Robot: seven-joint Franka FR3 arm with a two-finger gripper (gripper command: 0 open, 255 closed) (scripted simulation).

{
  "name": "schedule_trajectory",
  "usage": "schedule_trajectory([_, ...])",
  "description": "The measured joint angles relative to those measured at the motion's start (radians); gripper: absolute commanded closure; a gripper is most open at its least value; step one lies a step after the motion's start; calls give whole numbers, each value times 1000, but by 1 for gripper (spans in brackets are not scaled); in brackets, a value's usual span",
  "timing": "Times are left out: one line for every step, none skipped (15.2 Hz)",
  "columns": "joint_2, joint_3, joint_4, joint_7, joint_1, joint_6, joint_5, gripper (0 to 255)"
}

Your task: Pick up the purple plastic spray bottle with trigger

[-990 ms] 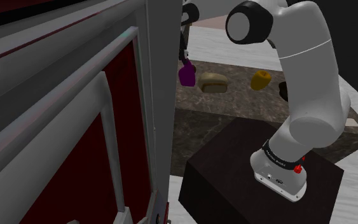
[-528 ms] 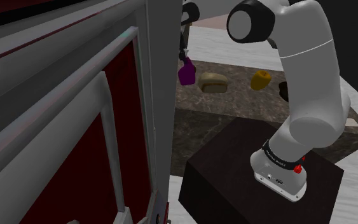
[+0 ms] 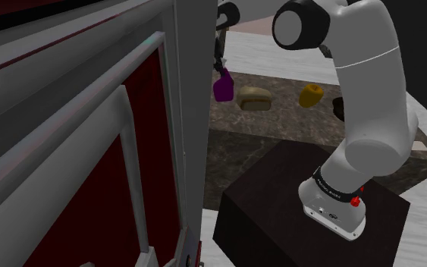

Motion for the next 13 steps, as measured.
schedule_trajectory([10, 0, 16, -2, -1, -13, 0, 255])
schedule_trajectory([28, 0, 43, -7, -1, -34, 0, 255])
schedule_trajectory([29, 0, 45, -10, -2, -37, 0, 255])
schedule_trajectory([37, 0, 58, -14, -3, -50, 0, 255])
schedule_trajectory([43, 0, 68, -19, -4, -59, 0, 255])
schedule_trajectory([52, 0, 83, -24, -5, -74, 0, 255])
schedule_trajectory([47, -1, 78, -28, -5, -79, 0, 255])
schedule_trajectory([44, -1, 77, -31, -5, -89, 0, 255])
schedule_trajectory([47, -1, 85, -34, -5, -101, 0, 255])
schedule_trajectory([49, -2, 90, -37, -5, -114, 0, 255])
schedule_trajectory([46, -3, 91, -39, -4, -124, -1, 255])
schedule_trajectory([45, -4, 98, -42, -4, -135, -1, 255])
schedule_trajectory([44, -4, 103, -45, -5, -142, -1, 255])
